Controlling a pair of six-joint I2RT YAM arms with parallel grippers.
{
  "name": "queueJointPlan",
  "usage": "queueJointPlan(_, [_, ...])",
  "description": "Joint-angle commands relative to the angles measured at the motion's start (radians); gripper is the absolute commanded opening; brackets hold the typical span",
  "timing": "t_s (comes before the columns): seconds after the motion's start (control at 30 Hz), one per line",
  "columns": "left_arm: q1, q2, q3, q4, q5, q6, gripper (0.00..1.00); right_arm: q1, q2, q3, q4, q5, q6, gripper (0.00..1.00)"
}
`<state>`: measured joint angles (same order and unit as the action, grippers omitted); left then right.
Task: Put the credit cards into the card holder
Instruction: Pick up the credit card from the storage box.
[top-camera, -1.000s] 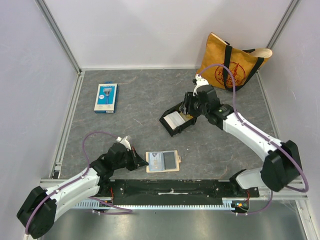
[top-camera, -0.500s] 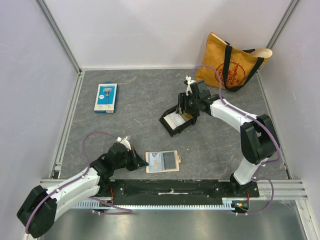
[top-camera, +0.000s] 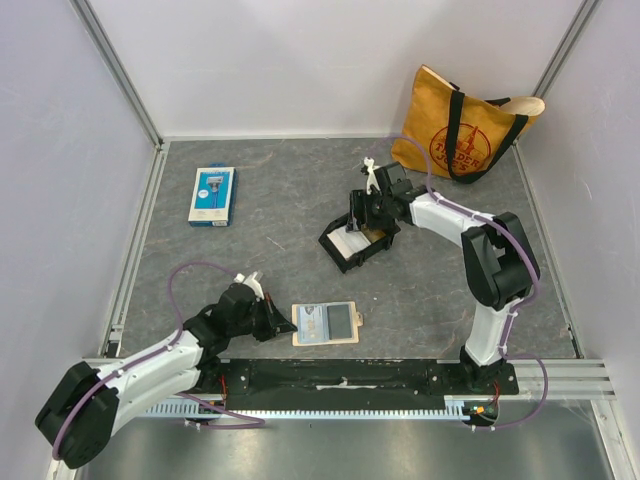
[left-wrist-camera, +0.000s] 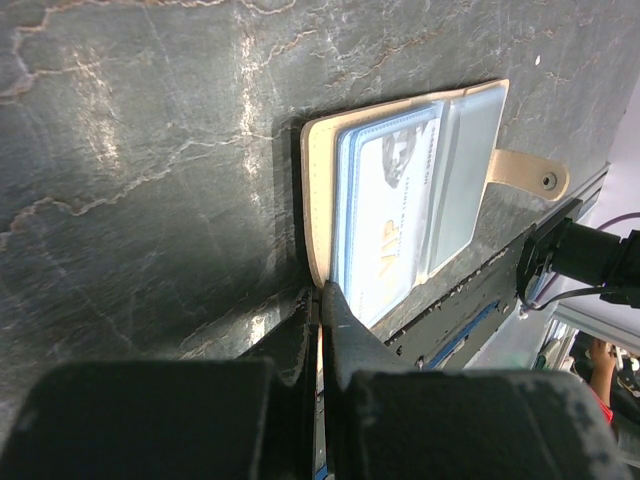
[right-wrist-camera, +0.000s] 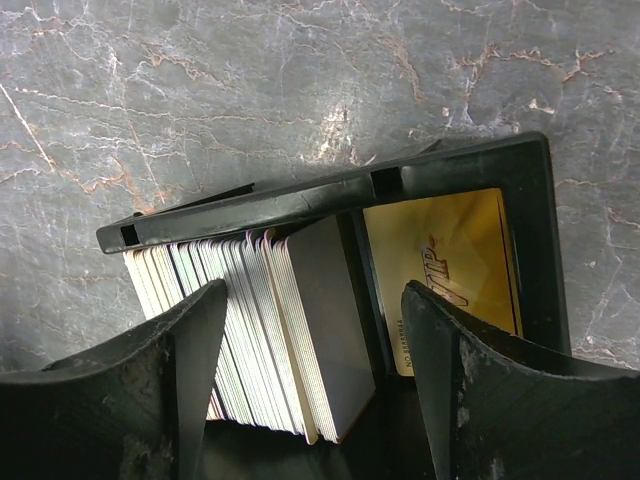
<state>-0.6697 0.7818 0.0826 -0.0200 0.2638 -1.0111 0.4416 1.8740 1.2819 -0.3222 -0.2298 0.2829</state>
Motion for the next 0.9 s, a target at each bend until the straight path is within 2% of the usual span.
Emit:
queueJointPlan(0.0, [-0.001, 0.013, 0.029, 0.015, -0.001, 0.022, 0.02, -0.015, 0.023, 0.039, 0.006, -0.083, -0.024, 0.78])
queueJointPlan(0.27, [-0.001, 0.031, 0.029, 0.015, 0.002, 0.023, 0.02, -0.035, 0.039, 0.036, 0.006, -0.256, -0.022, 0.73])
queueJointPlan(0.87, [-0.001, 0.037, 0.025, 0.046, 0.0, 0.022, 0.02, -0.058, -0.012, 0.019, 0.009, -0.319, -0.016, 0.6])
